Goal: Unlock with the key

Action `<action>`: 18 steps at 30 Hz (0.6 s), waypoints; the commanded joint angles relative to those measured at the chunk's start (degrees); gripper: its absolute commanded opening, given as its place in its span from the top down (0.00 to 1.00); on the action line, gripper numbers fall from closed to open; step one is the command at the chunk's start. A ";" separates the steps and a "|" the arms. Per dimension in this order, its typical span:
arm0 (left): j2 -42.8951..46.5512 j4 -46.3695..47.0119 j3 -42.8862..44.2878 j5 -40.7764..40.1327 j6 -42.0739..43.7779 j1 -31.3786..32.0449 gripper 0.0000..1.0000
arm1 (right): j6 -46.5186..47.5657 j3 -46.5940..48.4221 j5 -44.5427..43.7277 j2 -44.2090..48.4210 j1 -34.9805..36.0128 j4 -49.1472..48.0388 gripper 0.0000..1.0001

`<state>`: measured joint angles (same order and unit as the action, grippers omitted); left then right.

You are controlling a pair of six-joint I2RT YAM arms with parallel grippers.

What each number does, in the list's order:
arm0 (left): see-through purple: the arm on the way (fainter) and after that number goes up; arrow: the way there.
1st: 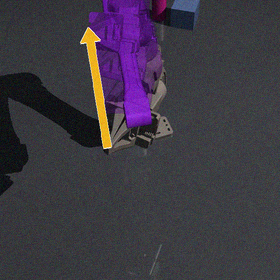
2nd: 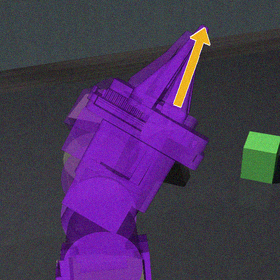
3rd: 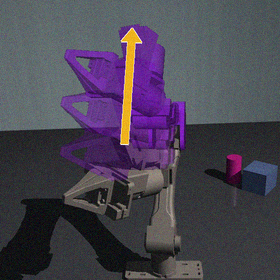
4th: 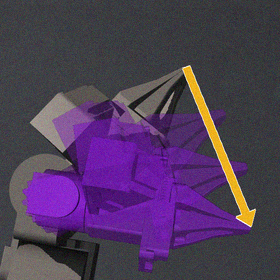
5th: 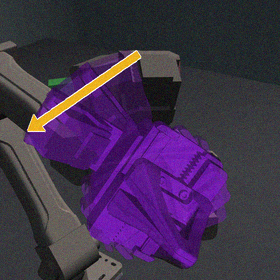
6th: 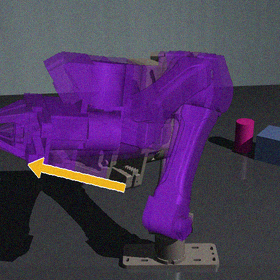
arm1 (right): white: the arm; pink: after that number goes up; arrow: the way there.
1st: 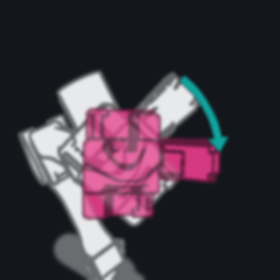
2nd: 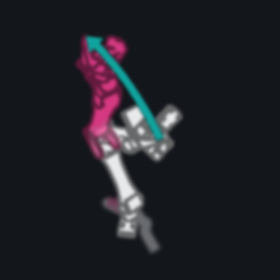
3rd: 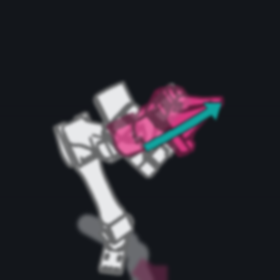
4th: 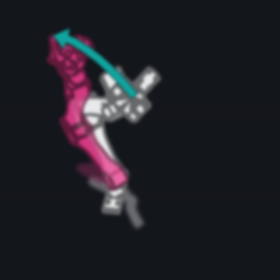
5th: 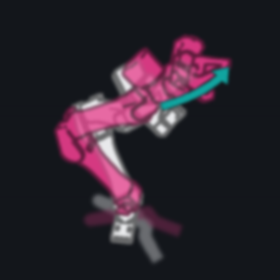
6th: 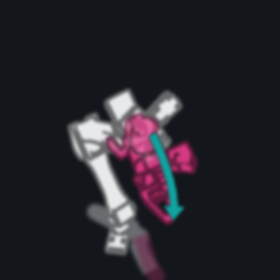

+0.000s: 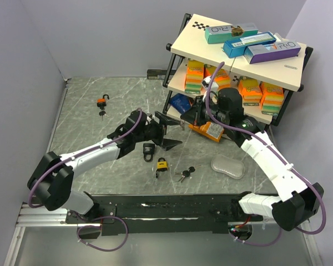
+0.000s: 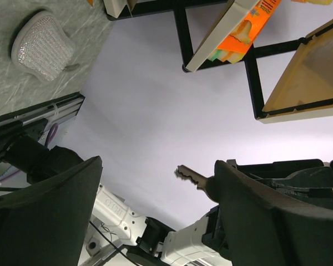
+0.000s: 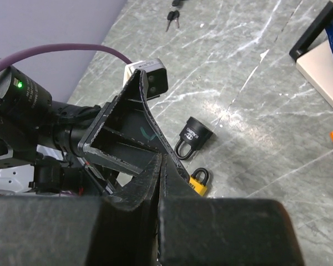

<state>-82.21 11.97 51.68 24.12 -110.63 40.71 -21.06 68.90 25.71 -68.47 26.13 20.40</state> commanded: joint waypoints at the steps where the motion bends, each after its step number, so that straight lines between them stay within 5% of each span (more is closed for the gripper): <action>1: 1.09 1.39 0.27 0.14 -10.83 0.16 0.13 | -0.30 0.80 -0.58 1.84 0.68 -0.80 1.00; 18: 7.34 -3.35 -5.02 -4.88 -22.44 0.42 0.02 | 0.67 -3.86 4.52 4.83 2.17 -6.95 1.00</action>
<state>-75.09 10.55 45.06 20.03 -110.65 40.86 -21.12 65.73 27.73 -65.67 26.87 17.54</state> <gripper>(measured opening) 0.974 0.007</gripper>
